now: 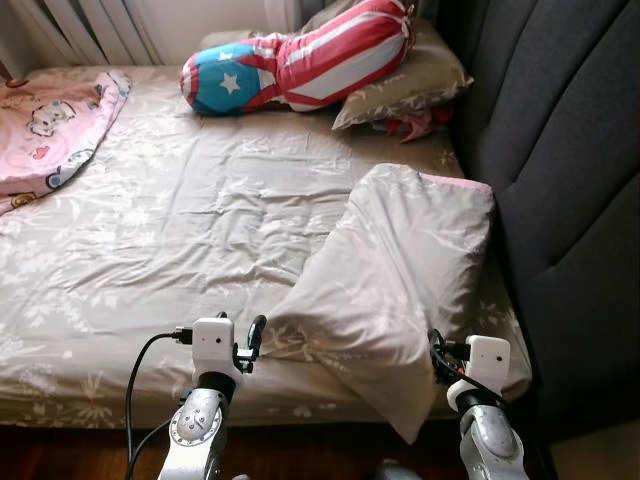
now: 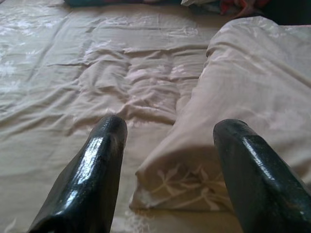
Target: Clean up the room
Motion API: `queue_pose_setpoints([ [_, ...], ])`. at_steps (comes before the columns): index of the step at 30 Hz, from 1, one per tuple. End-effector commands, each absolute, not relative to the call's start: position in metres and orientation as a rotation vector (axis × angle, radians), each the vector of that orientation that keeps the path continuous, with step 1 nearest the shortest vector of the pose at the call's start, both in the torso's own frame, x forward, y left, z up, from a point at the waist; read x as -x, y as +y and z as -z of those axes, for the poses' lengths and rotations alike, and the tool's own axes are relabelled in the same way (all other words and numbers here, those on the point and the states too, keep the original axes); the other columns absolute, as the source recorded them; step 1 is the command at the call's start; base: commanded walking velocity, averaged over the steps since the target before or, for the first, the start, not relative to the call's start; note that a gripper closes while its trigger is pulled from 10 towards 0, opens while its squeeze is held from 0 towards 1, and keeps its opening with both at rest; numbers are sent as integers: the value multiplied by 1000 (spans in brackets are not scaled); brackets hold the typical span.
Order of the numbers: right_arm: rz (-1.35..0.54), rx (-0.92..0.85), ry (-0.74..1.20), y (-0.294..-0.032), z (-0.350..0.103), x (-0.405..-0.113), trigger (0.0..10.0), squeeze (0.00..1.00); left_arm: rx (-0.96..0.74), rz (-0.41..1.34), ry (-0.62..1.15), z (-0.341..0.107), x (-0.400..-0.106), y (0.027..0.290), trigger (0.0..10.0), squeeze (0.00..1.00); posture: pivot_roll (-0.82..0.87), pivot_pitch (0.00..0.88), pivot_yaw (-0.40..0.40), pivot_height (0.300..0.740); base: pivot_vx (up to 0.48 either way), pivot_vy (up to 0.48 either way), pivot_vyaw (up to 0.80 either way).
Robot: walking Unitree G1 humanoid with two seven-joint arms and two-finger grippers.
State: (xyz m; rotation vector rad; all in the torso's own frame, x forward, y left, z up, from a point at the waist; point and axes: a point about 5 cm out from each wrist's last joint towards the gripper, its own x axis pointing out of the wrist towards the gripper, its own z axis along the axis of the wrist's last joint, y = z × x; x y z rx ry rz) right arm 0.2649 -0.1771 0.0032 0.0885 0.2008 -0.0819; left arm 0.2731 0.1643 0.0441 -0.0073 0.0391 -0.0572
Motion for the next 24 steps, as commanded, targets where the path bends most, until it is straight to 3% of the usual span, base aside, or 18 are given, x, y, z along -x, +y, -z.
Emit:
queue_pose_setpoints([
  [1,76,-94,206,-174,-3,-265,10000,0,15,37,54,-43,-270,170,10000,0,-163,165,2,671,0,0,0],
  [20,61,-96,202,-170,-5,-267,10000,0,31,39,72,-42,-271,167,10000,0,-161,178,0,671,0,0,0],
  [24,59,-96,202,-169,-5,-268,10000,0,33,39,74,-41,-271,167,10000,0,-161,178,0,671,258,0,0],
])
